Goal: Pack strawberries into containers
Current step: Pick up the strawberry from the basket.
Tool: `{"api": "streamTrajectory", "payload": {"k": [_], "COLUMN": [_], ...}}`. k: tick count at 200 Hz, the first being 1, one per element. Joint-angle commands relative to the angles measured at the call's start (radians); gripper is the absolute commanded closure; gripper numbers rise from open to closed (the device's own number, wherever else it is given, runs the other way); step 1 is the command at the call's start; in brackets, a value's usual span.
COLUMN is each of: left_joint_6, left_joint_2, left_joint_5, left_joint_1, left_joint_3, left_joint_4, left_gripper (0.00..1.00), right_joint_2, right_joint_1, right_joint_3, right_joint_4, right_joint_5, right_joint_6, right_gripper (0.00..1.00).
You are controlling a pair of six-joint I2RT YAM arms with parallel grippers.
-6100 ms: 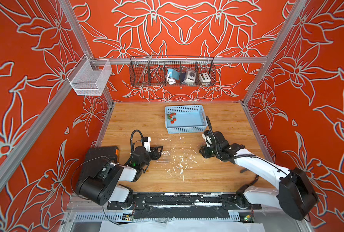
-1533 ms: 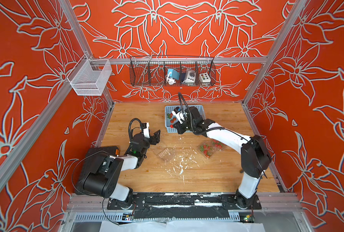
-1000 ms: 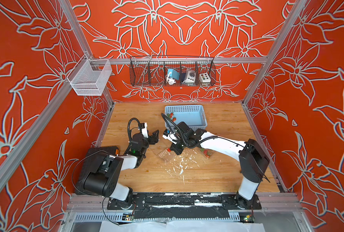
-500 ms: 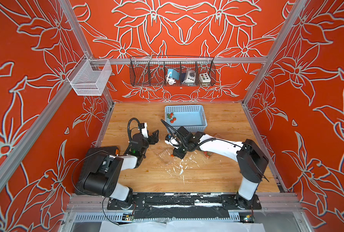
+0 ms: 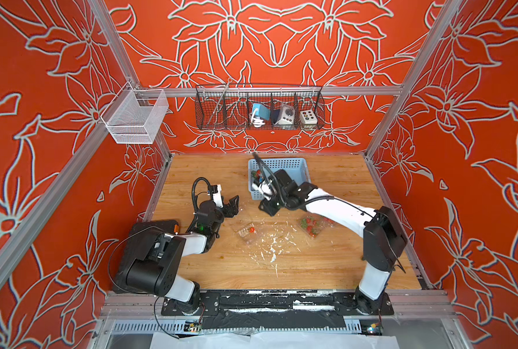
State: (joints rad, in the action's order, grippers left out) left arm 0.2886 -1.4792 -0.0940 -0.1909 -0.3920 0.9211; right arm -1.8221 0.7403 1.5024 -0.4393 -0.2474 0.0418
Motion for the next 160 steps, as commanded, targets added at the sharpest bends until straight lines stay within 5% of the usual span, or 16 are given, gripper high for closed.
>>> {"api": "streamTrajectory", "payload": {"k": [1, 70, 160], "left_joint_6": [-0.001, -0.048, -0.069], "left_joint_2": [0.014, 0.021, 0.007], "left_joint_5": [-0.018, -0.037, -0.170], "left_joint_1": [0.006, 0.008, 0.011], "left_joint_3": [-0.010, -0.037, -0.039], "left_joint_4": [0.006, -0.035, 0.013], "left_gripper": [0.22, 0.22, 0.22], "right_joint_2": [-0.084, -0.547, -0.843], "right_joint_1": [-0.076, -0.207, -0.232], "right_joint_3": [0.110, 0.647, 0.999], "right_joint_4": [0.045, -0.111, -0.219], "right_joint_5": [0.055, 0.040, -0.061], "right_joint_6": [0.032, -0.029, 0.018], "right_gripper": [0.63, 0.60, 0.49]}}
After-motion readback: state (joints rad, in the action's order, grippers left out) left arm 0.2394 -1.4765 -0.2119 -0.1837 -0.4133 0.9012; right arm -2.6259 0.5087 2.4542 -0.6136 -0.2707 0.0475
